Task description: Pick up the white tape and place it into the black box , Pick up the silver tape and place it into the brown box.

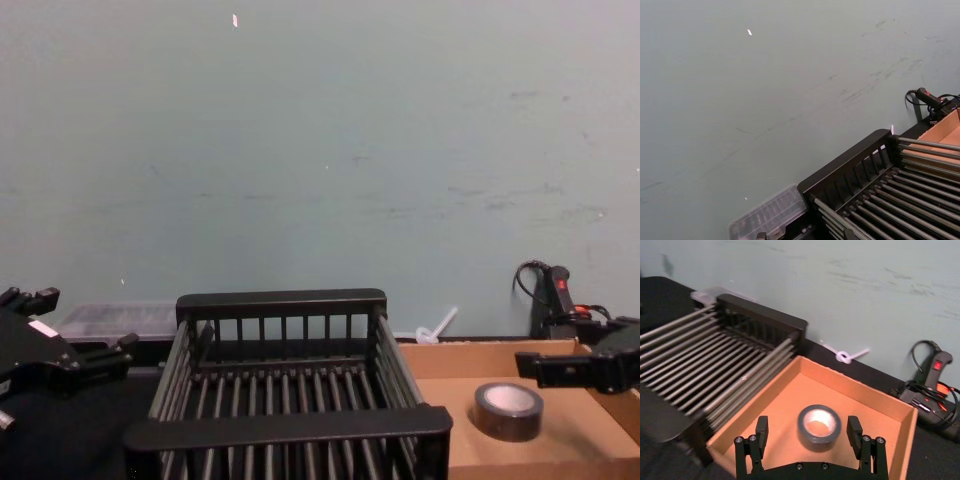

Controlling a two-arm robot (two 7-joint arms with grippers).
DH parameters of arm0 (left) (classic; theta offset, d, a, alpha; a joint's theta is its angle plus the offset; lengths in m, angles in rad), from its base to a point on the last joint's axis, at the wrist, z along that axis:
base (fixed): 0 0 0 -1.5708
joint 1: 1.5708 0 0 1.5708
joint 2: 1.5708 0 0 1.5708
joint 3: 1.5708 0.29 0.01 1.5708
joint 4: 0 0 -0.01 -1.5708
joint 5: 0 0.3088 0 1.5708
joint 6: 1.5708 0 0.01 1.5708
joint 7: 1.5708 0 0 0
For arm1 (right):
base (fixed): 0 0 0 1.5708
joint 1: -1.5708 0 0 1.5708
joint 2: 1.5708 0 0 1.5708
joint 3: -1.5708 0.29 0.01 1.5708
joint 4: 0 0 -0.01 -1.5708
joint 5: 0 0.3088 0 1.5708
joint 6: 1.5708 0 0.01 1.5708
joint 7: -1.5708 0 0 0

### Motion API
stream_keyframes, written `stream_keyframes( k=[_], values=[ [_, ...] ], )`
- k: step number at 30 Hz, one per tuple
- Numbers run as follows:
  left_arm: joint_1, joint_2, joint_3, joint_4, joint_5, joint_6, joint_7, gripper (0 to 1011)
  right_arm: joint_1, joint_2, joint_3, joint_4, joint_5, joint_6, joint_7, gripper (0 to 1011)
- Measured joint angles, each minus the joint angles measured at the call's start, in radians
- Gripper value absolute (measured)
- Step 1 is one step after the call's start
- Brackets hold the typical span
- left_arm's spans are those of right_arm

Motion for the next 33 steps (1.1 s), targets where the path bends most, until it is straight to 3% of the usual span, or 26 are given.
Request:
stream_keyframes(
  k=[6,17,25,33],
  values=[
    [0.0,0.0,0.0,0.0,0.0,0.0,0.0,1001,-0.067,0.059,0.0,-0.073,0.032,-0.068,0.055,1002],
    [0.0,0.0,0.0,0.0,0.0,0.0,0.0,1001,-0.158,0.138,-0.019,-0.131,0.069,-0.167,0.124,1002],
    [0.0,0.0,0.0,0.0,0.0,0.0,0.0,1001,-0.186,0.169,-0.063,-0.14,0.071,-0.186,0.151,1002],
    [0.0,0.0,0.0,0.0,0.0,0.0,0.0,1001,-0.174,0.163,-0.119,-0.126,0.058,-0.186,0.166,1002]
  ],
)
